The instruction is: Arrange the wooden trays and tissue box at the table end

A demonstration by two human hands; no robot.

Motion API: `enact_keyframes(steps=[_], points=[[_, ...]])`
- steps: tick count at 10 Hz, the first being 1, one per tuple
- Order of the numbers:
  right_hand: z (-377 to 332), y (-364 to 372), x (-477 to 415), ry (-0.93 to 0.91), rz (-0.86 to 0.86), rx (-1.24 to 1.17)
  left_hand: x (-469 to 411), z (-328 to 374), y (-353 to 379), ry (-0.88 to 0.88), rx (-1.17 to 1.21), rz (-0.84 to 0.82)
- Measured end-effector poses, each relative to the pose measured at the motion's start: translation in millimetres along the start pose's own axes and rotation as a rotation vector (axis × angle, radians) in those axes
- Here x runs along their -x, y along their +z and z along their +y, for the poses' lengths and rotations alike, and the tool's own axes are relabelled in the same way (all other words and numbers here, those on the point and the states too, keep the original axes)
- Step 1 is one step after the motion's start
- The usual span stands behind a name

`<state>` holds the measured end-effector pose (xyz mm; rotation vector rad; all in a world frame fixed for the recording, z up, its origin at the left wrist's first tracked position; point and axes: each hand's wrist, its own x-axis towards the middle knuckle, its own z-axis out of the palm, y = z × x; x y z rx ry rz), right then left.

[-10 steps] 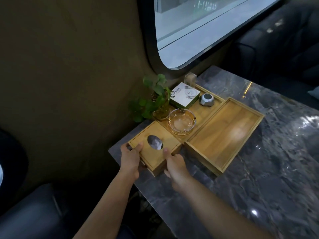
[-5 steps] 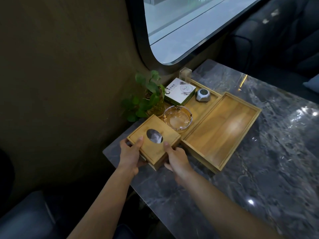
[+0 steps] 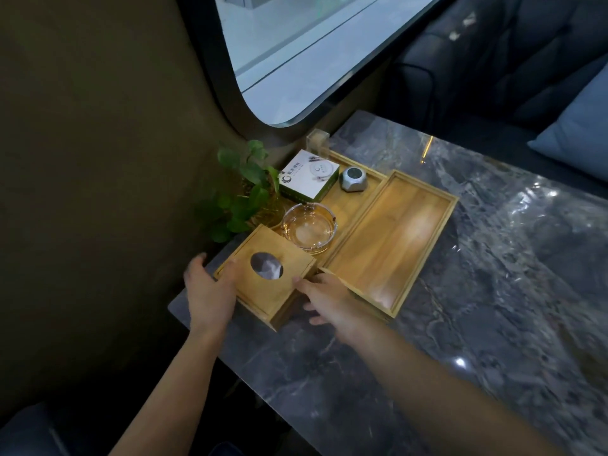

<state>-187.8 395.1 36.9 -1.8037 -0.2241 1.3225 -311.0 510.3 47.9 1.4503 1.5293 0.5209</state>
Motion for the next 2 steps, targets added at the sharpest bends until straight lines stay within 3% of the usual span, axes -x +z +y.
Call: enact_keyframes(steps=[1,2], points=[[-15.9,-26.0,18.9,-0.203,0.026,0.242,10.8,27.3,-0.2,0.389,-0.196,0.080],[-31.9,-52.2,39.2,-0.430,0.136,0.384,22.6,56.8,18.8,0.661,-0.361,0.050]])
